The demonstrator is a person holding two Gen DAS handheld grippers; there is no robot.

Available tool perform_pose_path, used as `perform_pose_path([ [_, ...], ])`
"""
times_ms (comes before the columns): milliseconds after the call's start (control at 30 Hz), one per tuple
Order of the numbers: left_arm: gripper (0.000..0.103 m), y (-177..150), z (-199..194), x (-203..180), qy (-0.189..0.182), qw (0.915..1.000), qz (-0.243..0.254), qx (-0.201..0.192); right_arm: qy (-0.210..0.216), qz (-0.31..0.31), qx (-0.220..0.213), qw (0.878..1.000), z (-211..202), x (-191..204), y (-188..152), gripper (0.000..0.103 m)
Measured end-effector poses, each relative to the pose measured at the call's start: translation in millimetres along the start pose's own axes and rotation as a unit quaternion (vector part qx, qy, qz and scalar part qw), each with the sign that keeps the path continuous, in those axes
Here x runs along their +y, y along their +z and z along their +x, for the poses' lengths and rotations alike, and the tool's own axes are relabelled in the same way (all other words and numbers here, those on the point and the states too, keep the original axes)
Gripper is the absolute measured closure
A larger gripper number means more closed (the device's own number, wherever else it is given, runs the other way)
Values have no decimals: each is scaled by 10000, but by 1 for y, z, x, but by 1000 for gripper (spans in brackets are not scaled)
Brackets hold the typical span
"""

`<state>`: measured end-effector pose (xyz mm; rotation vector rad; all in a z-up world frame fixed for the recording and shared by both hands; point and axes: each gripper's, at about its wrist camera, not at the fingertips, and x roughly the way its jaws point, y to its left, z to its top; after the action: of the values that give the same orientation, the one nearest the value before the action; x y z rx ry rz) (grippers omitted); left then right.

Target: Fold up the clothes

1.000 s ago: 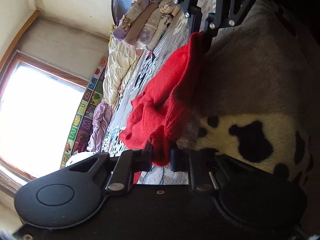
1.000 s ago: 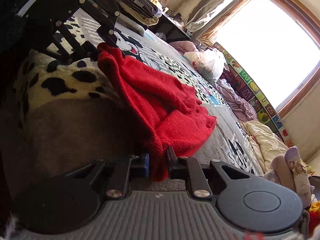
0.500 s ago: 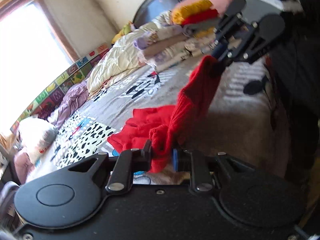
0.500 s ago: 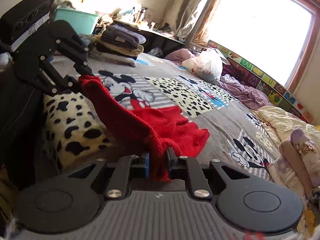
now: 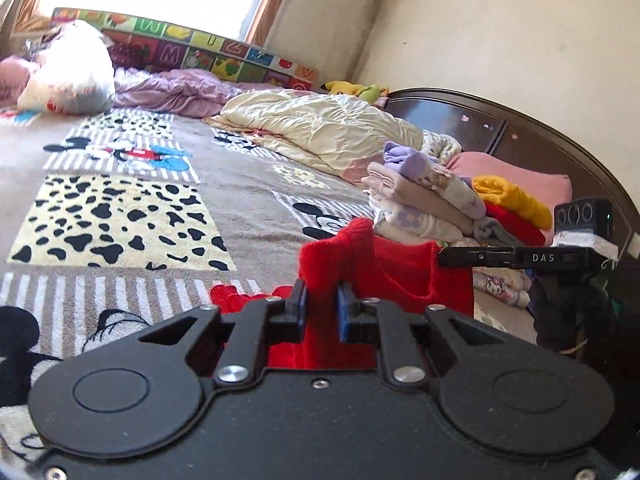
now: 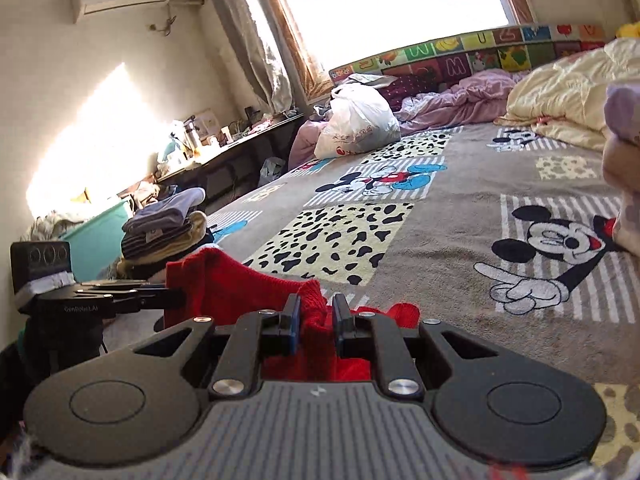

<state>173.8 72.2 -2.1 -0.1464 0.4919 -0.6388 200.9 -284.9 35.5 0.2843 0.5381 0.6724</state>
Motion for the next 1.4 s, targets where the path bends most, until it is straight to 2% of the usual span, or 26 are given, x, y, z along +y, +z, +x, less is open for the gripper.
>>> perform_pose_path([
  [133,91,13,26,30,-69,9978,-662,70,101,603,38,9981,37,-36,9,86],
  [300,92,28,58,66,-143,9891,-1456,159,80,1035,99,9945,84,-69,10,88],
  [367,92,22,70,76,-81,9873,-1571,237,35,1121,123,9936,100,-78,9,88],
  [467,89,12,83,86,214,9836,-1723,487,-116,1314,135,9912,118,-92,2,88],
  [500,86,7,85,88,331,9816,-1796,562,-127,1486,144,9887,119,-99,-2,84],
  [567,85,-2,78,89,309,9790,-1956,479,-121,1812,140,9833,119,-111,-11,84],
  [600,79,-6,71,87,266,9784,-2011,409,-37,1929,76,9812,112,-112,-16,80],
  [633,72,-10,65,85,255,9778,-2047,379,25,2025,31,9793,104,-112,-22,70],
  [667,68,-14,60,82,262,9770,-2083,362,40,2051,34,9787,95,-108,-30,66],
  [700,57,-18,55,79,268,9763,-2120,346,76,2058,33,9786,87,-102,-39,65],
  [767,55,-23,49,74,223,9752,-2187,269,193,2201,-72,9753,75,-92,-56,64],
  [800,55,-25,47,72,173,9755,-2182,197,232,2213,-107,9749,71,-87,-63,64],
  [833,62,-25,47,68,190,9774,-2099,144,227,2086,-99,9777,71,-80,-67,65],
  [867,72,-24,49,62,284,9804,-1946,133,221,1958,-91,9804,72,-74,-71,65],
  [900,91,-23,50,58,361,9825,-1822,111,181,1771,-50,9840,73,-67,-74,77],
  [933,94,-22,50,56,411,9837,-1747,71,57,1446,49,9895,78,-58,-74,87],
  [967,95,-22,48,55,421,9847,-1693,-13,-27,1200,41,9928,79,-52,-74,87],
  [1000,96,-20,43,54,371,9850,-1682,-141,39,1162,-137,9931,76,-49,-72,93],
  [1067,96,-18,41,56,404,9845,-1698,-158,211,1199,-568,9909,66,-47,-69,93],
  [1167,91,-22,60,63,666,9842,-1612,310,-254,1427,71,9894,86,-63,-77,91],
  [1200,83,-25,64,63,724,9844,-1553,392,-333,1522,84,9878,87,-67,-82,86],
  [1233,80,-25,61,61,798,9856,-1459,321,-406,1549,51,9871,86,-68,-85,79],
  [1400,75,-9,41,44,918,9923,-831,-53,-816,699,-643,9921,53,-40,-76,78],
])
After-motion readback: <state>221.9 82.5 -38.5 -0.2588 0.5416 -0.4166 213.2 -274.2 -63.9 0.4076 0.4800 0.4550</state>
